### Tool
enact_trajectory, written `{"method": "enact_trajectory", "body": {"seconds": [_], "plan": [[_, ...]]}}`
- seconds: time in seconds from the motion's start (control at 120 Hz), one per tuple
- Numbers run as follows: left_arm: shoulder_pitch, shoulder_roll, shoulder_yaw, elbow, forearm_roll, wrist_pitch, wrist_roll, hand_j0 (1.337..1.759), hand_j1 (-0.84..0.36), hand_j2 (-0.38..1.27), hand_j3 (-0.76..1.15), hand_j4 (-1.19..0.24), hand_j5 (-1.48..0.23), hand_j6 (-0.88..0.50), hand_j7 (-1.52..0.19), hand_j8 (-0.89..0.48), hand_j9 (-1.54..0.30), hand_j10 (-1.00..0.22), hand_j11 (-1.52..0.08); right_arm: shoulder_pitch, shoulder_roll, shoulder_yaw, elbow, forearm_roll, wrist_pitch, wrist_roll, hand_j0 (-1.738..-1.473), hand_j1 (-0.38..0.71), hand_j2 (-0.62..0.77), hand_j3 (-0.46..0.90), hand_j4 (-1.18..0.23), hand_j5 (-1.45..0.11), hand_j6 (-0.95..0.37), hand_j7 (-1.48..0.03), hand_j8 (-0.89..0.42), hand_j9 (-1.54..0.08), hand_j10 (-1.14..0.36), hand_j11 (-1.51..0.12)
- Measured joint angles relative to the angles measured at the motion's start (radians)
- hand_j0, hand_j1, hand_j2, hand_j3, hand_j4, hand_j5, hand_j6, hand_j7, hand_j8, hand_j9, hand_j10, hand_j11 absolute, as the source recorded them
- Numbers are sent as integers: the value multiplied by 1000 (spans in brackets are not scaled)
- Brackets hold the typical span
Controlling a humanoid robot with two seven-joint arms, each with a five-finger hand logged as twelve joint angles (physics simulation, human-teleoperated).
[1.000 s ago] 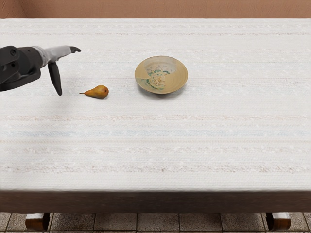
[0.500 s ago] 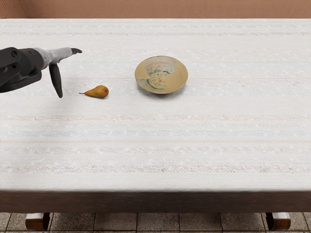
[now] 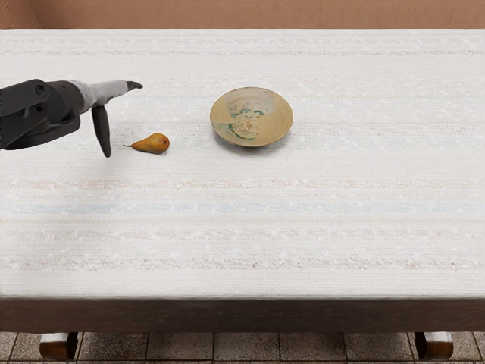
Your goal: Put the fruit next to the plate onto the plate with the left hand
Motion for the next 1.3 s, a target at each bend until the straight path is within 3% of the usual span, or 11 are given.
{"method": "enact_trajectory", "body": {"seconds": [1.3], "plan": [[36, -115, 8, 6, 6, 3, 29, 1658, 315, 7, 0, -32, -39, -33, -39, -33, -38, -32, -38, -1, 0, -2, -6, 0, -1, -3, -1658, -310, -7, 0, -33, -43, -33, -43, -33, -43, -33, -43]]}}
